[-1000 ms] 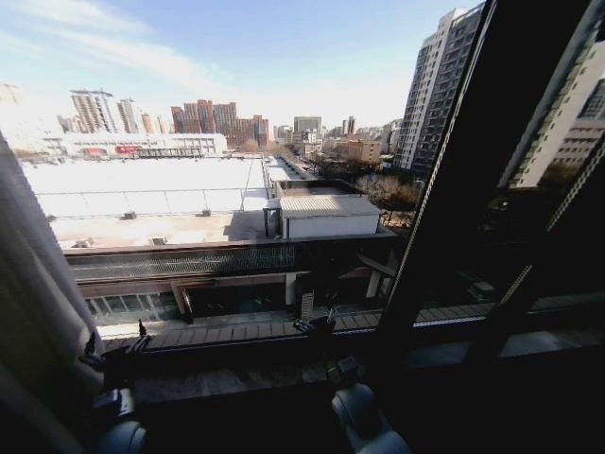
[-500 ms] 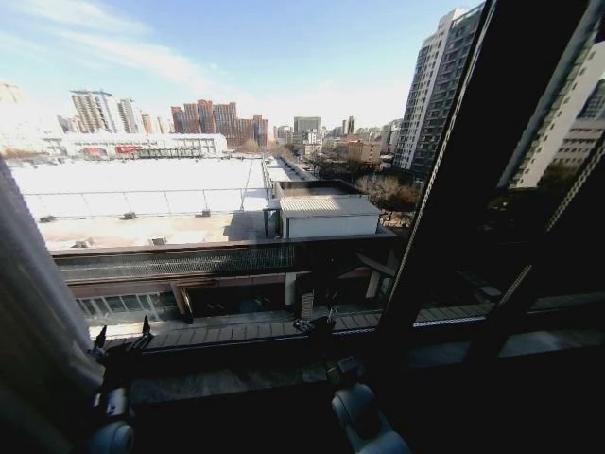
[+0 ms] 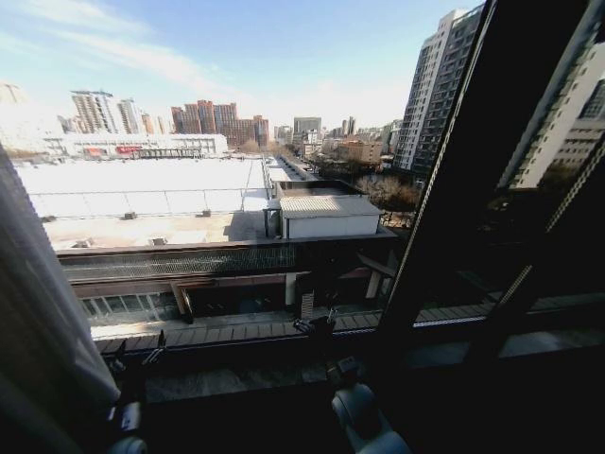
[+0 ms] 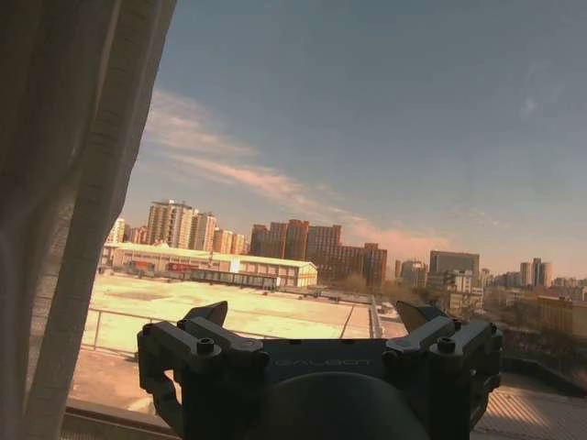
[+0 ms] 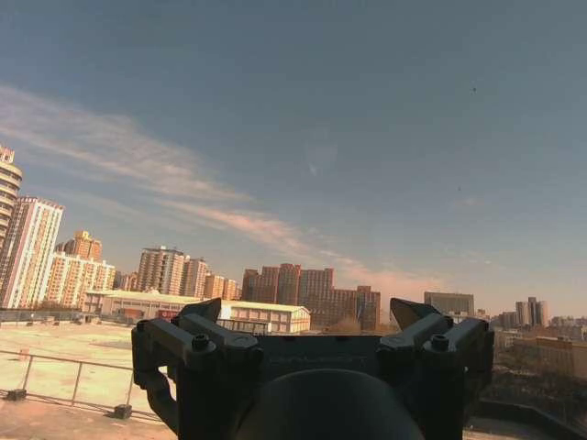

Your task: Open the curtains by pulling them apart, changing their state from closed to fully open.

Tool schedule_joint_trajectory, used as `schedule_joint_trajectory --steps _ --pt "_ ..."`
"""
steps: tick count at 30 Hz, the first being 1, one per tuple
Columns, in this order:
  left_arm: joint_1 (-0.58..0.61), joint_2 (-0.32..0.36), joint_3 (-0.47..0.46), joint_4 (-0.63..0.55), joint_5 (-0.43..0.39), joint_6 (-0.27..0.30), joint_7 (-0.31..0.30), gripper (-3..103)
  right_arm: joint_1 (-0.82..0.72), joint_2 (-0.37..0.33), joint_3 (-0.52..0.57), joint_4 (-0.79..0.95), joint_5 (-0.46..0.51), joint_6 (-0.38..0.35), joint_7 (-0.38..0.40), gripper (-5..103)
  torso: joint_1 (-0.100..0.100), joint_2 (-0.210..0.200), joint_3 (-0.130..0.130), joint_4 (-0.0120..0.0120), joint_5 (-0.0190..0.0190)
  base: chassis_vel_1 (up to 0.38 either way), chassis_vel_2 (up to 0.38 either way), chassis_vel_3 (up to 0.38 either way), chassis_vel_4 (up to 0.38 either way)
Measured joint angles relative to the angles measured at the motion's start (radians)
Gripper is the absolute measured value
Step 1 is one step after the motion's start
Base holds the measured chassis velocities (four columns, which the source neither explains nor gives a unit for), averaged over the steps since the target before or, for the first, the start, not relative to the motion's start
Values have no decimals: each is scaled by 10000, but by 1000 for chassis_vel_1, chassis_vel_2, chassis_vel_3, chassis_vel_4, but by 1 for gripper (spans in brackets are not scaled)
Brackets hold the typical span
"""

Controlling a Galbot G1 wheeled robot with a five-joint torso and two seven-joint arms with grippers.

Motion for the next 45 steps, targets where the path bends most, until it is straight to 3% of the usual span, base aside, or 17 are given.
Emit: schedule_joint_trajectory --steps 17,29,45 --pt "24 -182 193 -122 346 277 -289 100 0 0 -1 -1 0 0 0 100 0 0 0 2 -1 0 0 0 0" --pt "-12 -618 712 -241 850 -128 -82 100 0 0 0 0 0 0 0 100 0 0 0 1 -1 0 0 0 0" --pt "-76 -594 708 -124 910 -115 -121 100 0 0 0 -1 0 0 0 100 0 0 0 2 -1 0 0 0 0"
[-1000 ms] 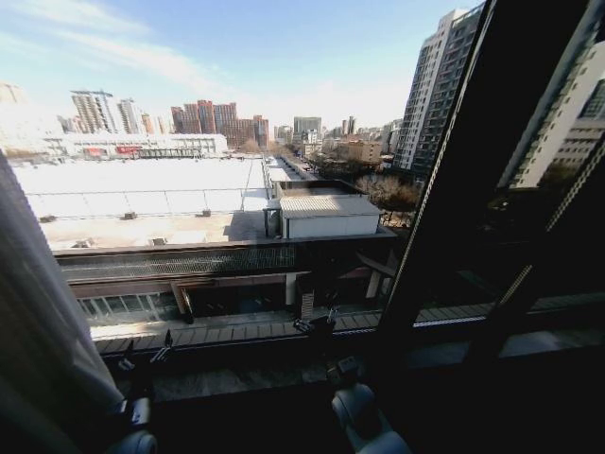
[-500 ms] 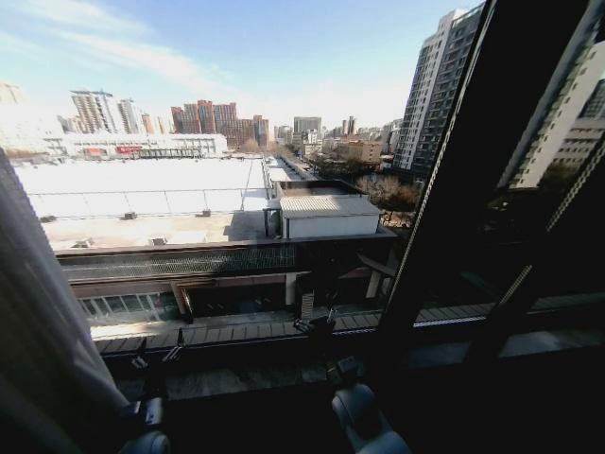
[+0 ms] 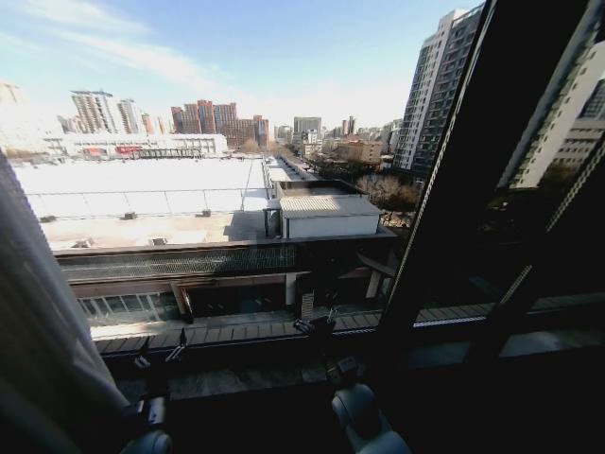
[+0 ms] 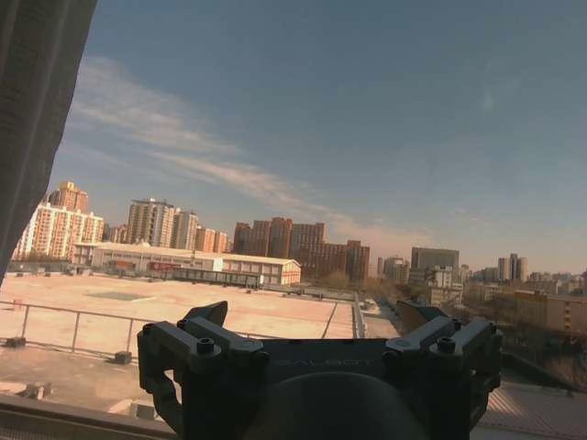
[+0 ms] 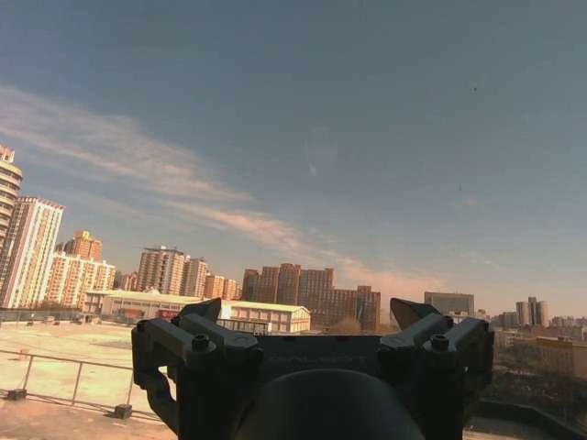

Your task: Open the curtains by pulling them apart, changing their state from closed to fully open.

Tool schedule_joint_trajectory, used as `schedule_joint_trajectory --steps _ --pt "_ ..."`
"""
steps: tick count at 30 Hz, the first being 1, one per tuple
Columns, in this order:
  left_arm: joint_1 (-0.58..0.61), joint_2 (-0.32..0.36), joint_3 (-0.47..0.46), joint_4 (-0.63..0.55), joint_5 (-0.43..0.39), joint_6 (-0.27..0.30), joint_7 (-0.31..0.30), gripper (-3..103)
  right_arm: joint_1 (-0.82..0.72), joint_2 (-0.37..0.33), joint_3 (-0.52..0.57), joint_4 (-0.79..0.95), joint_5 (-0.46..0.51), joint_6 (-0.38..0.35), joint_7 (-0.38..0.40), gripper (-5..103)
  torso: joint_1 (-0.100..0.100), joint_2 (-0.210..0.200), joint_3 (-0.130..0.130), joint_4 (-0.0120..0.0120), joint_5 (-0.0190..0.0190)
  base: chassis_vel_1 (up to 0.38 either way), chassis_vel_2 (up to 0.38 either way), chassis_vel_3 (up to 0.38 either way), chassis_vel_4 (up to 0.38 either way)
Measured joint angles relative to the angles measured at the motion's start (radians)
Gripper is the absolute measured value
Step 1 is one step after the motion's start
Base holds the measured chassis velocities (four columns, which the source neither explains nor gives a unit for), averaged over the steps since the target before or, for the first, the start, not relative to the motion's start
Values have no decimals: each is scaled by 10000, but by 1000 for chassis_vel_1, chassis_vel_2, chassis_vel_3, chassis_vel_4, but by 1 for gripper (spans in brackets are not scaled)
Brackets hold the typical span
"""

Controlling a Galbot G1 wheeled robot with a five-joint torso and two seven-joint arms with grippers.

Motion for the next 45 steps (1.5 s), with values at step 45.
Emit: schedule_joint_trajectory --steps 45 --pt "1 11 -7 7 -6 19 -12 100 0 0 1 0 0 0 0 100 1 0 1 -1 0 -172 -187 168 193"
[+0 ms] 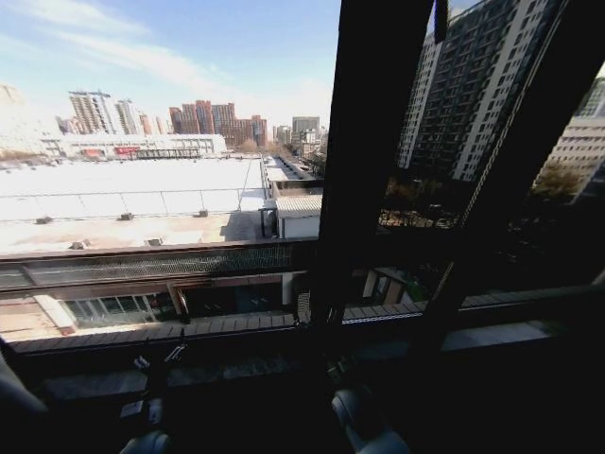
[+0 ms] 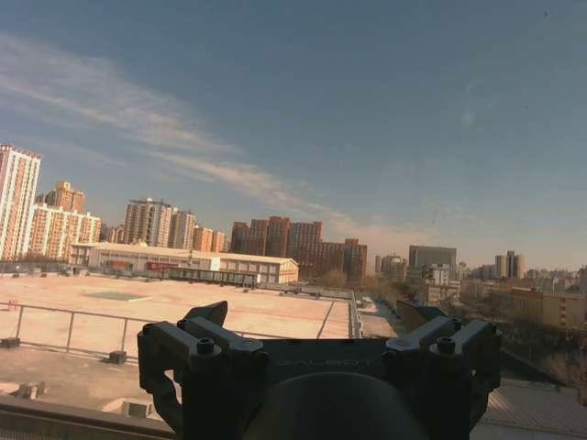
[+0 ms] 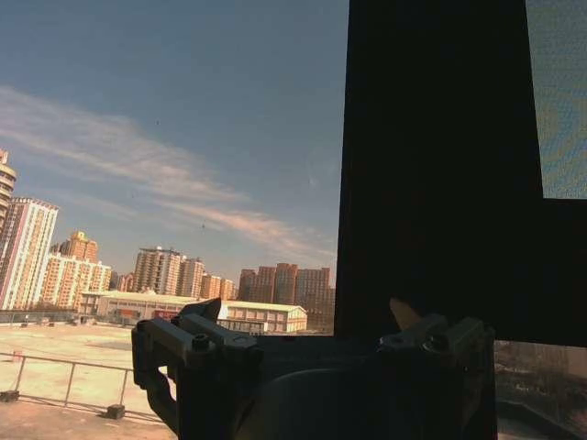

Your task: Open the curtains by pulling them apart, changing their state from closed to fully open.

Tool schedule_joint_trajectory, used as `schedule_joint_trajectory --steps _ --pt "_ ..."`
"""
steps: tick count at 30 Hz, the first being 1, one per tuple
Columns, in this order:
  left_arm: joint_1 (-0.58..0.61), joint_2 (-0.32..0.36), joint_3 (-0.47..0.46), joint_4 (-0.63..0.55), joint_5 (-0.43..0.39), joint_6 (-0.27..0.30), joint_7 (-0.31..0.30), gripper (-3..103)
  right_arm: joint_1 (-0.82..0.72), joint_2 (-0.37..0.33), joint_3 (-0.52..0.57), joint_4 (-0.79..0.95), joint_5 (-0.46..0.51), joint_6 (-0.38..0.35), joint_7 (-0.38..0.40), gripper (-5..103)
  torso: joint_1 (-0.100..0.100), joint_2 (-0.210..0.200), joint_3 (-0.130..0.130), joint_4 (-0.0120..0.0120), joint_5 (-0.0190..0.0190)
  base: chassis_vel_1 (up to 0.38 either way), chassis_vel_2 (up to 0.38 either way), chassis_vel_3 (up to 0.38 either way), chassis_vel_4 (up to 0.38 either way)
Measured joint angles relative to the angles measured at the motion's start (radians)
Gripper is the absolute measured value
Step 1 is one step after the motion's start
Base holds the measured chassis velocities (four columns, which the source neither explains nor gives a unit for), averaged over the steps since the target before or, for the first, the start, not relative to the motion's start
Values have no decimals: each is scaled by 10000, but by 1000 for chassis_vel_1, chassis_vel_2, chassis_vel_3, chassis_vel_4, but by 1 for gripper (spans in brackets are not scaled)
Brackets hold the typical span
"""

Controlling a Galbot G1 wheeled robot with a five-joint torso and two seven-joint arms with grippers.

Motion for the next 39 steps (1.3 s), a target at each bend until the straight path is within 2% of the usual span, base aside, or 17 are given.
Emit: schedule_joint_trajectory --steps 39 --pt "0 1 -2 -2 0 -2 2 100 0 0 -1 0 0 0 0 100 -3 1 -1 1 0 -358 -353 352 357"
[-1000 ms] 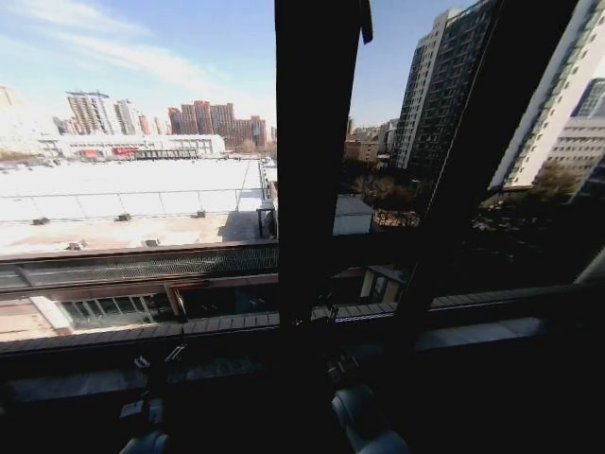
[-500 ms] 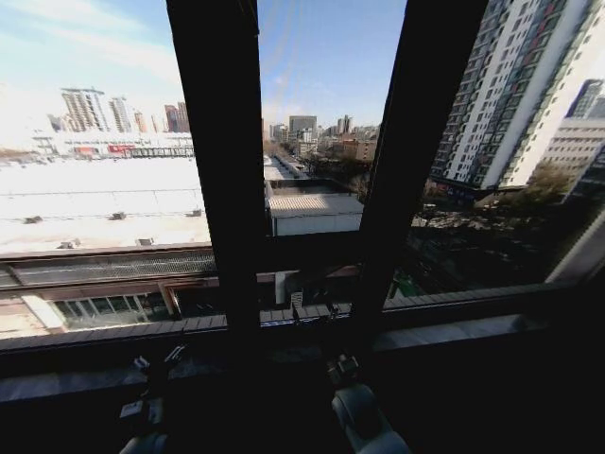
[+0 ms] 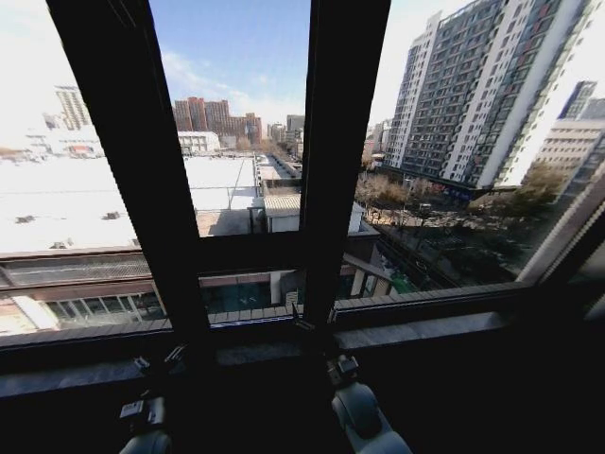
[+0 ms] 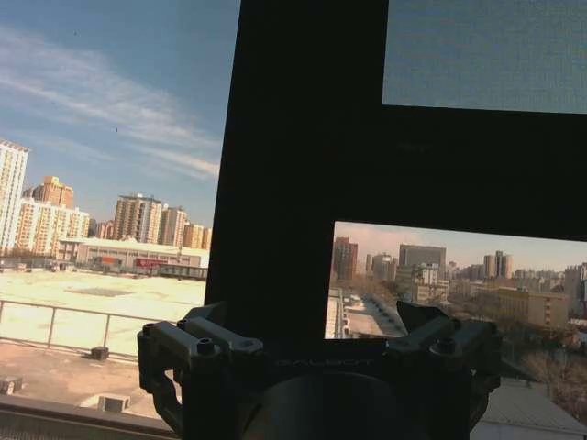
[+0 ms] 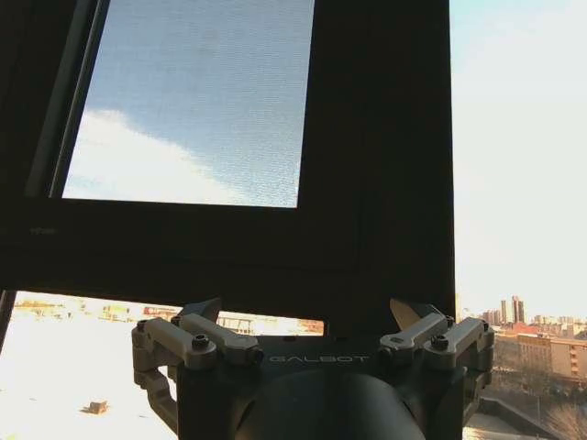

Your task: Open the curtains by pulling them apart, changing their state from closed to fully open.

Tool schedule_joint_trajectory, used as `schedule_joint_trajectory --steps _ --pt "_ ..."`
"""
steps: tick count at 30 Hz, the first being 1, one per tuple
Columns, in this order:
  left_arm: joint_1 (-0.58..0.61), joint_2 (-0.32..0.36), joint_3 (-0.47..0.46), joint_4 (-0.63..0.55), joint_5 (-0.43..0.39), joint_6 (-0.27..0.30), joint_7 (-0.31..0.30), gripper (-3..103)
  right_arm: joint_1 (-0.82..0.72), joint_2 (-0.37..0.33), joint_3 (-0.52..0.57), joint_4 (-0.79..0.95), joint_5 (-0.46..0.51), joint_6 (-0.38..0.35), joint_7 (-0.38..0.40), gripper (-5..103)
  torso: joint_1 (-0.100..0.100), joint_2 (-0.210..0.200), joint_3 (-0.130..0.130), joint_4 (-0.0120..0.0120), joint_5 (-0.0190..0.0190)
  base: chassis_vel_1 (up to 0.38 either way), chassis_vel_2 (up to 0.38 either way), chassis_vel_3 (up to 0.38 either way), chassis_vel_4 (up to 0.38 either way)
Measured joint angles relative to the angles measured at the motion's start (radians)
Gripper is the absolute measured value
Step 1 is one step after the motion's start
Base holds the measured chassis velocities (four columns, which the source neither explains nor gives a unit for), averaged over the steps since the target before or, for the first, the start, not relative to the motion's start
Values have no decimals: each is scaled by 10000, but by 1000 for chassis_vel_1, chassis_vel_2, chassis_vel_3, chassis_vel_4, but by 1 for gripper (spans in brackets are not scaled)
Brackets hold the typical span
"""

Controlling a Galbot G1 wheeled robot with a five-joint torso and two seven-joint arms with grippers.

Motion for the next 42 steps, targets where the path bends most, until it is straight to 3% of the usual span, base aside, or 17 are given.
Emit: schedule_joint_trajectory --steps 19,25,32,42 --pt "0 -2 5 1 0 0 8 100 0 -4 12 -1 0 0 1 100 0 0 0 -3 7 -285 -321 285 308" --pt "0 4 -3 3 0 0 2 100 0 4 -5 0 0 0 0 100 3 -2 1 3 -10 28 -32 -16 4" --pt "-1 5 -5 2 -1 0 0 100 0 4 -5 -1 0 0 0 100 6 -3 1 -2 -1 110 -33 -121 51" --pt "-1 0 1 2 -1 0 1 100 0 0 2 0 0 0 0 100 0 -1 0 -2 1 198 -238 -215 268"
